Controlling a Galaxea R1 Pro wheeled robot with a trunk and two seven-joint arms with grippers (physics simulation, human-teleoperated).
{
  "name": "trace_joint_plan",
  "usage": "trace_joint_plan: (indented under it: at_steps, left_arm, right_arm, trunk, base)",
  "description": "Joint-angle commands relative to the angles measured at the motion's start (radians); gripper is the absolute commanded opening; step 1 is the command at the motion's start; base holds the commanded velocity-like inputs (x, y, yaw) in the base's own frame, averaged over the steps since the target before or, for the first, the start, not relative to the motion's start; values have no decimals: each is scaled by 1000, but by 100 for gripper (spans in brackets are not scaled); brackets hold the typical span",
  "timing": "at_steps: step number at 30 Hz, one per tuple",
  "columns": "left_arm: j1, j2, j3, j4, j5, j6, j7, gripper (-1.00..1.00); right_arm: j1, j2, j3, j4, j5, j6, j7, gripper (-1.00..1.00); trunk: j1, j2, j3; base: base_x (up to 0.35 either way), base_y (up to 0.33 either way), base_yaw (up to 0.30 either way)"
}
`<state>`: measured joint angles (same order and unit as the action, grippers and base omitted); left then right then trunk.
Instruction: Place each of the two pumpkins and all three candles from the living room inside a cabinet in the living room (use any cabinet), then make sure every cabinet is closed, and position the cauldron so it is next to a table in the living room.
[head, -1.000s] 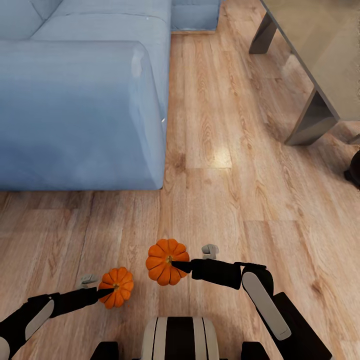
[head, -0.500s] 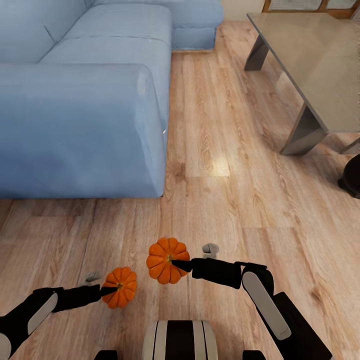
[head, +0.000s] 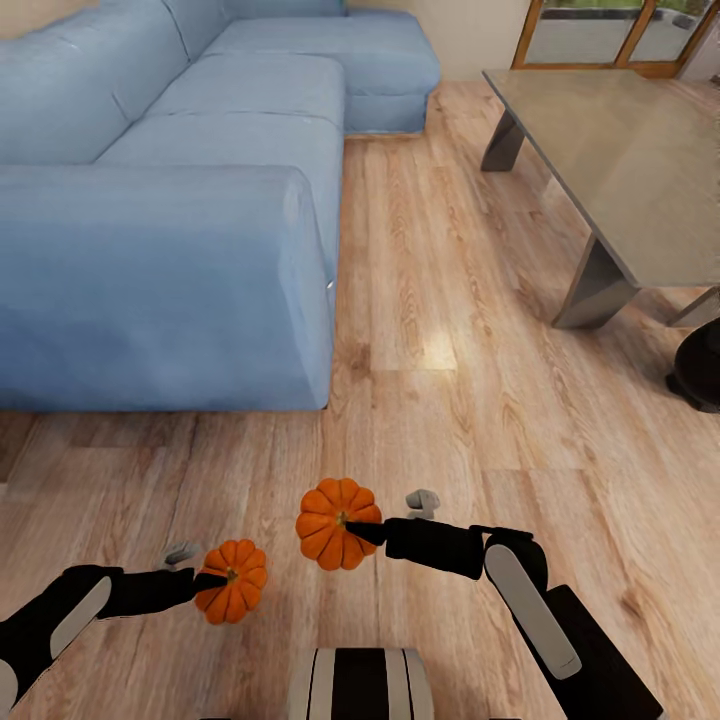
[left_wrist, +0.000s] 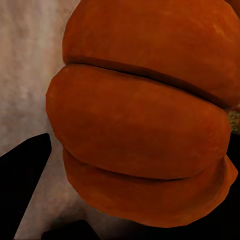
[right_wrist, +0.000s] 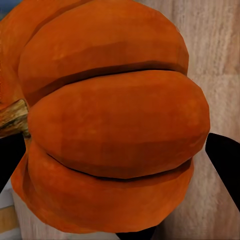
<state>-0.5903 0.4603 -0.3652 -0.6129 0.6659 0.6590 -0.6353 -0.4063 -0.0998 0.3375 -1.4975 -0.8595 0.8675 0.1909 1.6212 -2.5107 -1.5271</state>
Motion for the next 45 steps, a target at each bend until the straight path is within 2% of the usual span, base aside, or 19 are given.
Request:
trace_joint_plan:
  at_steps: [1,3,4,5,12,17,27,33,45]
  left_arm:
    - [-3,3,-4,-1,7,25,6,-100]
    - [-6,7,-4,-1,7,52,8,-100]
    - [-9,22,-3,-2,6,70,9,-100]
    - [-10,26,-3,-2,6,73,8,-100]
    - [-15,33,-3,-8,6,121,9,-100]
    - [-15,34,-3,-8,6,125,9,-100]
    - [-15,32,-4,-8,5,126,9,-100]
    - [-15,31,-4,-8,4,126,9,-100]
    - [-15,29,-5,-9,4,126,9,-100]
  right_arm:
    - [0,-1,0,0,6,2,5,-100]
    - [-1,-1,-1,1,6,2,5,-100]
    - [-1,-2,-1,2,4,3,4,-100]
    - [-1,-2,-2,2,4,4,4,-100]
    - [-1,-1,-2,20,-27,2,5,-100]
    - [-1,-1,-2,32,-29,2,5,-100]
    - [-1,-1,-2,36,-30,2,5,-100]
    - [-1,-1,-2,38,-30,2,5,-100]
    - [-1,-1,-2,39,-30,2,7,-100]
  trunk:
    - [-1,0,3]
    - [-1,0,11]
    - [-2,1,15]
    - [-2,1,19]
    - [-5,3,46]
    - [-8,4,65]
    - [-12,6,104]
    - [-15,7,131]
    - [-20,10,184]
  base:
    - [0,0,0]
    - [0,0,0]
    - [0,0,0]
    - [0,0,0]
    - [0,0,0]
    - [-64,0,0]
    - [-296,0,-15]
    - [-258,0,-204]
    - [-14,0,-244]
